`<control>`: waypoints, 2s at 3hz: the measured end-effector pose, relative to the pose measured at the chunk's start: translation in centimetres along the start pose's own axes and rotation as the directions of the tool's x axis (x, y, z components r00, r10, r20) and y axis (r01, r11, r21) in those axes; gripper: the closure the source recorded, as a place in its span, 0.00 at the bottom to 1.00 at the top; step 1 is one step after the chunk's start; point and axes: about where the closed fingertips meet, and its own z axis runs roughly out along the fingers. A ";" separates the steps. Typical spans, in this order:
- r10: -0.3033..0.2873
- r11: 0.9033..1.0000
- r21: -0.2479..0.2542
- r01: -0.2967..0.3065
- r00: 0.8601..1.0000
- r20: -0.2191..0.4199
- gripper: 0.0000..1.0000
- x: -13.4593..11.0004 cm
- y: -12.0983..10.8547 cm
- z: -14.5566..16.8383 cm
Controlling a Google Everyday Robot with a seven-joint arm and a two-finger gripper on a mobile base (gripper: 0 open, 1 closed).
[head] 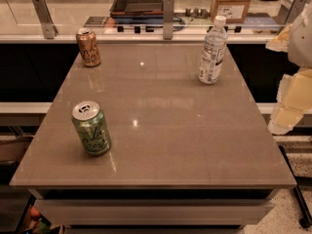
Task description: Move blue plastic bottle near orange can
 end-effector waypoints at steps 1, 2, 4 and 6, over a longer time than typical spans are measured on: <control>0.003 1.000 0.007 -0.003 1.000 0.007 0.00 0.0 -0.2 -0.1; 0.058 0.997 0.042 -0.061 0.995 0.079 0.00 0.3 -1.9 0.3; 0.241 0.947 0.133 -0.292 0.922 0.302 0.00 1.4 -7.2 3.3; 0.251 0.893 0.188 -0.409 0.800 0.544 0.00 -0.4 -12.5 7.4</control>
Offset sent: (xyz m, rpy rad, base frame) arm 0.0523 -0.0259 -0.0006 0.2315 -0.1305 -0.1217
